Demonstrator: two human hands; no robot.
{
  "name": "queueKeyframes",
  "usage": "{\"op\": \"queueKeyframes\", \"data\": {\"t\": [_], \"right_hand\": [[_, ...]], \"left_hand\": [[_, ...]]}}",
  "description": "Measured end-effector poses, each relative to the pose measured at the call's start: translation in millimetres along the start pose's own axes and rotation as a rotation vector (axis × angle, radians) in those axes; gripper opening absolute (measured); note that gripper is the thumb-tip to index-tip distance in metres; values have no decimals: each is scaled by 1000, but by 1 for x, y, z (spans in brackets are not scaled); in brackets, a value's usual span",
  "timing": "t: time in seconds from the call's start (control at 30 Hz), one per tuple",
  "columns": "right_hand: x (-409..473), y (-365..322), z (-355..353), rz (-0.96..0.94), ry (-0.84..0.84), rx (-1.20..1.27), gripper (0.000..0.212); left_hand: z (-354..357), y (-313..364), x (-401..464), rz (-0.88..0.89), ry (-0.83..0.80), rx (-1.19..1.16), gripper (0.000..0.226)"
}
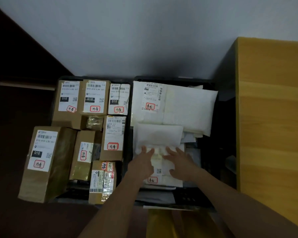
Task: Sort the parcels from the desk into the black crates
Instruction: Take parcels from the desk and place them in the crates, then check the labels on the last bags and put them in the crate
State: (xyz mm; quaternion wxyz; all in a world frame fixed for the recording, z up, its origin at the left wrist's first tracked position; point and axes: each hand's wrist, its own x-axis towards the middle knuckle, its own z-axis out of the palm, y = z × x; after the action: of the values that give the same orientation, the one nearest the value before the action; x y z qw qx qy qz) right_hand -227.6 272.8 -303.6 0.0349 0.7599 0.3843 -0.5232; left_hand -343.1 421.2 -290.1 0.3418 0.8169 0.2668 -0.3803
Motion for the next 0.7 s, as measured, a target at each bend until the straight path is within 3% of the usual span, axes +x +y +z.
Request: {"op": "queueKeyframes", "data": {"t": [0.43, 0.7], "right_hand": [[-18, -6, 9, 29, -15, 68, 67], [-63, -7, -8, 46, 240, 51, 77]], "left_hand": [[1, -7, -12, -16, -89, -39, 64], [-17, 28, -44, 37, 102, 61, 59]]}}
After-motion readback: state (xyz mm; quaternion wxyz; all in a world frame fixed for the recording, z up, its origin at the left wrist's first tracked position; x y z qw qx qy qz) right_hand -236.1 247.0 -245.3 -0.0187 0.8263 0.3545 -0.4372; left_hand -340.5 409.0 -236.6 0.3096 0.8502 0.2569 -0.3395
